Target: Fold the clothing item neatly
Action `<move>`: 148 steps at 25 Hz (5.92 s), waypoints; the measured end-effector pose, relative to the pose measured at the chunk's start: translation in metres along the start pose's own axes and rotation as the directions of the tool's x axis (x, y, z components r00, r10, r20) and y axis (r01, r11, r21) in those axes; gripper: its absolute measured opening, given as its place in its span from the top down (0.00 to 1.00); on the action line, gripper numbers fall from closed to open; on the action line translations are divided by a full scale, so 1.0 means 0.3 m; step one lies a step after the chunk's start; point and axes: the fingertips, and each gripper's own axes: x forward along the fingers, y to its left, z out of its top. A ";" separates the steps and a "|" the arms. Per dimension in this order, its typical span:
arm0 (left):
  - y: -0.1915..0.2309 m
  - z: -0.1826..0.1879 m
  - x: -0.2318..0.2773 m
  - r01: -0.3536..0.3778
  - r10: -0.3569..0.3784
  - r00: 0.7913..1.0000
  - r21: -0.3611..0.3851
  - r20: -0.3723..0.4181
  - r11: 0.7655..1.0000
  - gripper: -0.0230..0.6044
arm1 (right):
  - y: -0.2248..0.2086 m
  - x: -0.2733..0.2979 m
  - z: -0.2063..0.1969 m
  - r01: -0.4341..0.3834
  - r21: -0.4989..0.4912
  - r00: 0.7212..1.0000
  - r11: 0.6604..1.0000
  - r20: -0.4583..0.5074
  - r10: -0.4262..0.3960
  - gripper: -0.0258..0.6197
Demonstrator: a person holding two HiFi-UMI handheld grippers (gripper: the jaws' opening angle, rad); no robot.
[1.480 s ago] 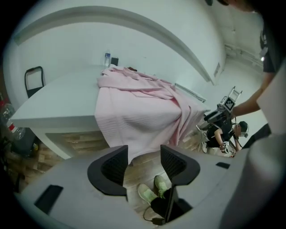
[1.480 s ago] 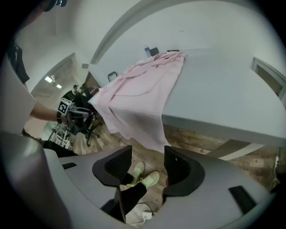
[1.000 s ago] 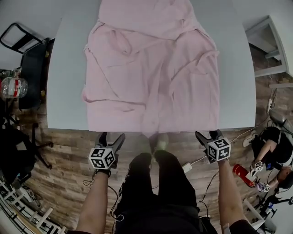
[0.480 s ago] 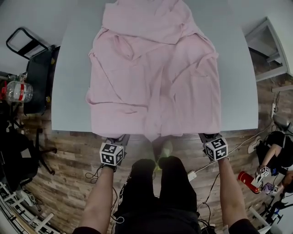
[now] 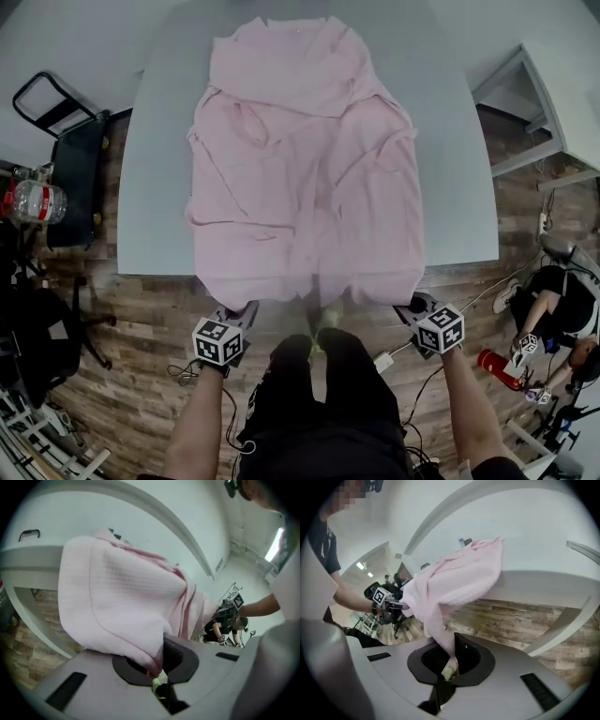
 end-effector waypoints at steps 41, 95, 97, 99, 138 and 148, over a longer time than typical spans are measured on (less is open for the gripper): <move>0.367 1.303 0.139 0.319 -0.184 0.933 -0.471 0.310 0.822 0.69 | -0.481 0.157 1.295 -0.266 0.653 0.948 0.709 0.309 0.071 0.71; 0.484 1.356 -0.010 0.231 -0.039 0.953 -0.641 0.299 0.732 0.66 | 0.080 0.622 1.654 -0.534 0.711 0.843 0.457 0.409 0.349 0.69; 0.540 1.369 -0.039 0.197 0.041 0.943 -0.652 0.331 0.733 0.66 | 0.059 0.555 1.675 -0.568 0.668 0.821 0.480 0.427 0.379 0.69; 0.554 1.383 -0.064 0.170 0.083 0.933 -0.633 0.350 0.755 0.66 | 0.066 0.470 1.604 -0.568 0.617 0.816 0.545 0.341 0.466 0.69; 0.120 0.628 0.024 0.034 0.233 0.946 0.783 -0.226 0.621 0.51 | -0.089 0.078 0.677 -0.066 -0.804 0.965 0.591 -0.202 -0.167 0.64; 0.113 0.634 0.051 0.064 0.245 0.940 0.828 -0.238 0.557 0.51 | -0.172 0.091 0.658 -0.019 -0.898 0.932 0.439 -0.175 -0.317 0.64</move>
